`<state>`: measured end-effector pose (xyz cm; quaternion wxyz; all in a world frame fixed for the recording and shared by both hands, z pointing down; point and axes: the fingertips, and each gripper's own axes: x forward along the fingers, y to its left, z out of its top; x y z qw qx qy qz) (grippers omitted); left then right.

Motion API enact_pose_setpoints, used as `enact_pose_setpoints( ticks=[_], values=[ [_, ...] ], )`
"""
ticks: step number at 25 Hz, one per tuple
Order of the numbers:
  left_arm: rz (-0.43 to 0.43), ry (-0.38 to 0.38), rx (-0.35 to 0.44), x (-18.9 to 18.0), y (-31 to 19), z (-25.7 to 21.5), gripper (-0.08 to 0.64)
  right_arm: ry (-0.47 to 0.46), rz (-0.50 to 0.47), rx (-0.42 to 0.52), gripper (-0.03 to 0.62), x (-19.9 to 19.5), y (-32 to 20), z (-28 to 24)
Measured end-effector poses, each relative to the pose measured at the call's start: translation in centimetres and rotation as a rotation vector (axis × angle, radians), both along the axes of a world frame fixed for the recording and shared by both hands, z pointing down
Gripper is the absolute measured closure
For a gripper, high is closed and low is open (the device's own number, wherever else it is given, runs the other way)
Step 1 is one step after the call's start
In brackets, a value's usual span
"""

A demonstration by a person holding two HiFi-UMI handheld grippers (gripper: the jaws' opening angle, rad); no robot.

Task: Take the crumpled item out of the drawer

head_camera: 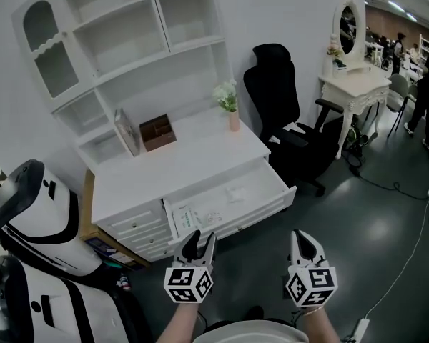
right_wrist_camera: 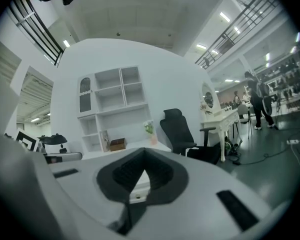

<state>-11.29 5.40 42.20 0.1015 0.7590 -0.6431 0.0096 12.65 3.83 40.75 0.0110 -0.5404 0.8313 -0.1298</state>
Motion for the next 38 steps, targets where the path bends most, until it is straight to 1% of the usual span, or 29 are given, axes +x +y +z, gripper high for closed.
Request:
enact_pose_setpoints(
  ticks=[3, 7, 13, 17, 23, 32, 35, 38],
  values=[
    [0.000, -0.015, 0.009, 0.6, -1.5, -0.3, 0.405, 0.006, -0.001, 0.011, 0.591, 0.5, -1.0, -0.3],
    [-0.003, -0.023, -0.006, 0.8, -2.9, 0.1, 0.402, 0.011, -0.009, -0.003, 0.591, 0.6, -1.9, 0.3],
    [-0.009, -0.038, -0.030, 0.4, -5.7, 0.9, 0.399, 0.016, -0.006, -0.024, 0.591, 0.5, -4.1, 0.8],
    [-0.003, -0.040, -0.039, -0.3, -8.5, 1.2, 0.391, 0.017, 0.016, -0.018, 0.591, 0.5, -6.4, 0.7],
    [0.033, -0.052, -0.054, -0.9, -13.6, 1.8, 0.379, 0.038, 0.060, -0.009, 0.591, 0.2, -10.8, 0.2],
    [0.100, -0.052, -0.090, -1.7, -21.7, 3.2, 0.377, 0.052, 0.117, -0.044, 0.591, -0.8, -17.1, 1.0],
    [0.127, -0.059, -0.116, -1.7, -24.0, 4.1, 0.376, 0.054, 0.140, -0.053, 0.591, -0.9, -18.6, 1.2],
    [0.148, -0.043, -0.151, -1.5, -25.9, 5.4, 0.374, 0.060, 0.169, -0.071, 0.591, -0.6, -19.5, 1.8]
  ],
)
